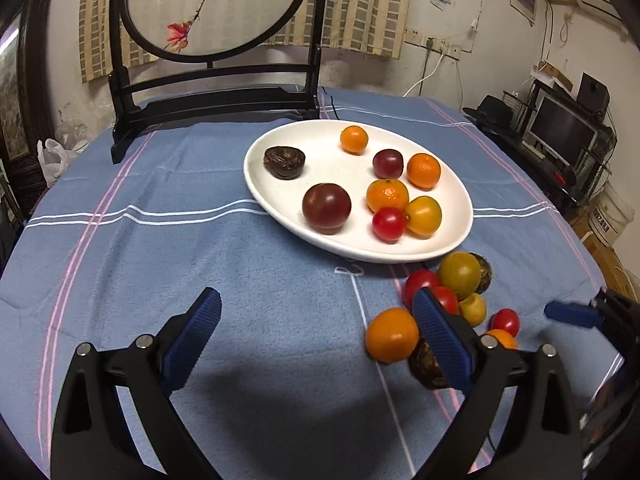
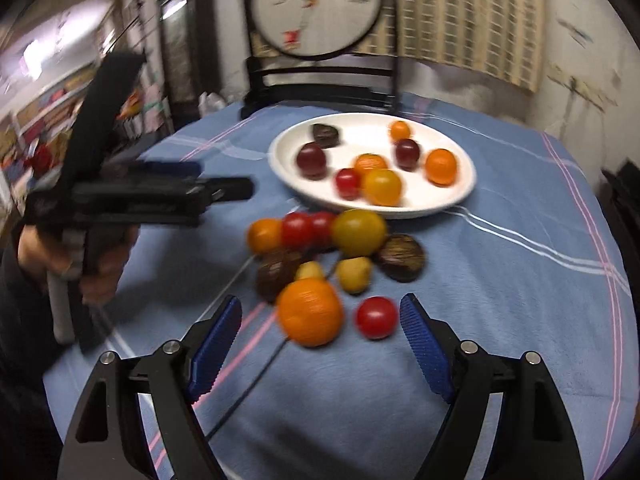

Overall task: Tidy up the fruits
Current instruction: 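Grasp another orange with the right tool while the left tool reaches toward a brown fruit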

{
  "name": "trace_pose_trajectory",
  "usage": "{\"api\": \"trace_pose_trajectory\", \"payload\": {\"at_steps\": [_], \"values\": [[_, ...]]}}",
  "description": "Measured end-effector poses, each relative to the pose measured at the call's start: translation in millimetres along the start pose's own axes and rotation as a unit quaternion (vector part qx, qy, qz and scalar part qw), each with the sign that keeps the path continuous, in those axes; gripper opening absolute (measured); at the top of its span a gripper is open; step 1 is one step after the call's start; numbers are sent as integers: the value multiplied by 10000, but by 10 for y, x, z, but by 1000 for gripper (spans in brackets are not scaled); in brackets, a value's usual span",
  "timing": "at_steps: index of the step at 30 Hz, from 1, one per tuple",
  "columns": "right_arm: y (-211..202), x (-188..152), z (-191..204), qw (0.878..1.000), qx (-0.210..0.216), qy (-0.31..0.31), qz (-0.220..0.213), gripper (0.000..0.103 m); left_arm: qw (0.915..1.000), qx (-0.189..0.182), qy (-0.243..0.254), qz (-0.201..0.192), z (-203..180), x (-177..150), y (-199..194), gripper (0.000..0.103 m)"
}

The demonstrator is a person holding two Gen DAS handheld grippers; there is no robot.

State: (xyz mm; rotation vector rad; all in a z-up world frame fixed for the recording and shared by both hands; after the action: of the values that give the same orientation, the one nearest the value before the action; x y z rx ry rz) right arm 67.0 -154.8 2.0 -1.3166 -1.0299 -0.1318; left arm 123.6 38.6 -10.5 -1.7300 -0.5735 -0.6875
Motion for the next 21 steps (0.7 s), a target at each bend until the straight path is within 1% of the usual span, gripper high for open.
{"api": "trace_pose_trajectory", "payload": {"at_steps": [4, 6, 8, 10, 11, 12, 16, 18, 21], "values": [[126, -61, 181, 9989, -68, -314, 332, 66, 9999, -68, -156, -2, 67, 3, -41, 95], [199, -61, 190, 9975, -382, -406, 426, 65, 9997, -64, -233, 27, 116, 17, -39, 95], [264, -44, 170, 9966, -532, -390, 493, 65, 9995, -47, -306, 50, 157, 23, -25, 95], [290, -26, 176, 9961, -609, -470, 436, 59, 9992, -45, -377, 100, 192, 21, -9, 95], [300, -14, 171, 9949, -734, -558, 403, 47, 9991, -47, -398, 130, 202, 18, 1, 95], [307, -2, 164, 9948, -738, -587, 390, 43, 9990, -36, -425, 164, 210, 13, 17, 95], [274, -32, 106, 9977, -500, -378, 267, 43, 9988, -7, -375, 301, 193, -27, 82, 95], [244, -37, 47, 9993, -236, -165, 219, 42, 9988, -43, -283, 390, 149, -51, 111, 95], [205, -9, -47, 9997, 124, 149, 125, 43, 9985, -198, -103, 494, 36, -94, 122, 95]]}}
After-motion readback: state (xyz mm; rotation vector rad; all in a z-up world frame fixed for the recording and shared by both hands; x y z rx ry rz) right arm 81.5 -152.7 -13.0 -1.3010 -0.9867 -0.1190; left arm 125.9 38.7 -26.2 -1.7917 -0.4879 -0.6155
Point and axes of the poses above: each gripper's, at about its wrist camera, not at the fingertips, and y roughly the way its jaws point, z to its left, x to its top, the point moved 4 cm from there along y, roughly the way its jaws point, and after that the axes turned 9 degrees about -x, right-handed, at the moved point
